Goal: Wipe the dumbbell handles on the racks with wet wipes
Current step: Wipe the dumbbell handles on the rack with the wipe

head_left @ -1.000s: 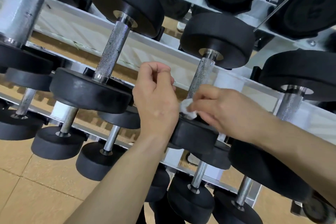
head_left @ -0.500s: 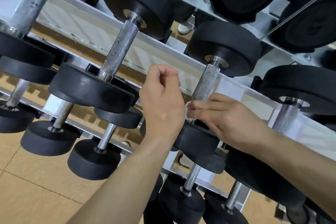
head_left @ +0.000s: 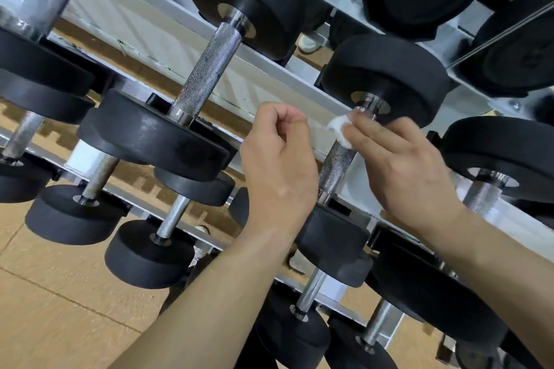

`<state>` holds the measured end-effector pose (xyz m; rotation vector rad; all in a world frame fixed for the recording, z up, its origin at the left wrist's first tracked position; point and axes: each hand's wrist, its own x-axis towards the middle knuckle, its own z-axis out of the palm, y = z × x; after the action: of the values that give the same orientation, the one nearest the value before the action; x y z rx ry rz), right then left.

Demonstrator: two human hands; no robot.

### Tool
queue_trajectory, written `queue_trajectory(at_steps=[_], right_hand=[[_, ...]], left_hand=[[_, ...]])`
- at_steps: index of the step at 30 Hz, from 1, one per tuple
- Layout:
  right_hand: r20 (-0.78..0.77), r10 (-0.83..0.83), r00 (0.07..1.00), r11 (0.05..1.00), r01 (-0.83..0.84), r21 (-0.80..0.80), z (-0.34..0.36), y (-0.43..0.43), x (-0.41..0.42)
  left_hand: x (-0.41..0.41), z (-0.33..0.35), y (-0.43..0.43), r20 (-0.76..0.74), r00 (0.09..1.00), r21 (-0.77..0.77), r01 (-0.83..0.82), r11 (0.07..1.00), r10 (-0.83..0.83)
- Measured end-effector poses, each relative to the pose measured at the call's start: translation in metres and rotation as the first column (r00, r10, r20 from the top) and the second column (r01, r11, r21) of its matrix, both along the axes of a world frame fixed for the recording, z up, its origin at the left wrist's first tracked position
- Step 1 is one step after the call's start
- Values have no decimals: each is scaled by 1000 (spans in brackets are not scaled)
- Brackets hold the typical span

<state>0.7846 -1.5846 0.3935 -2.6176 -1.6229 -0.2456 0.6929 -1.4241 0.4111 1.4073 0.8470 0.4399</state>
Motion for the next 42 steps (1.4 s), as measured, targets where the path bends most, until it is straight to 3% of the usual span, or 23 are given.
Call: queue_trajectory(at_steps=[4, 8, 16, 21, 25, 35, 42], right_hand=[[-164, 143, 976, 989, -149, -23, 2, -6, -13], [-187, 266, 946, 952, -288, -100, 10, -5, -11], [-369, 262, 891, 948, -310, -76, -5, -13, -9], [-283, 335, 899, 920, -376, -108, 2, -13, 3], [-186, 291, 939, 932, -322, -168, 11, -10, 15], [-320, 373, 871, 863, -452, -225, 4, -15, 2], [-97, 460, 883, 870, -470, -151, -1, -15, 9]], left_hand=[[1, 0, 0, 2, 1000, 10, -2, 1000, 2], [2, 1, -1, -19, 1000, -8, -15, 1000, 14], [2, 1, 0, -27, 999, -27, -18, 999, 17], [2, 0, 1, -26, 999, -9, -19, 1000, 19], [2, 1, 0, -24, 1000, 3, -6, 1000, 6], [3, 2, 0, -52, 999, 9, -14, 1000, 14], [4, 1, 0, -62, 998, 16, -27, 999, 28]])
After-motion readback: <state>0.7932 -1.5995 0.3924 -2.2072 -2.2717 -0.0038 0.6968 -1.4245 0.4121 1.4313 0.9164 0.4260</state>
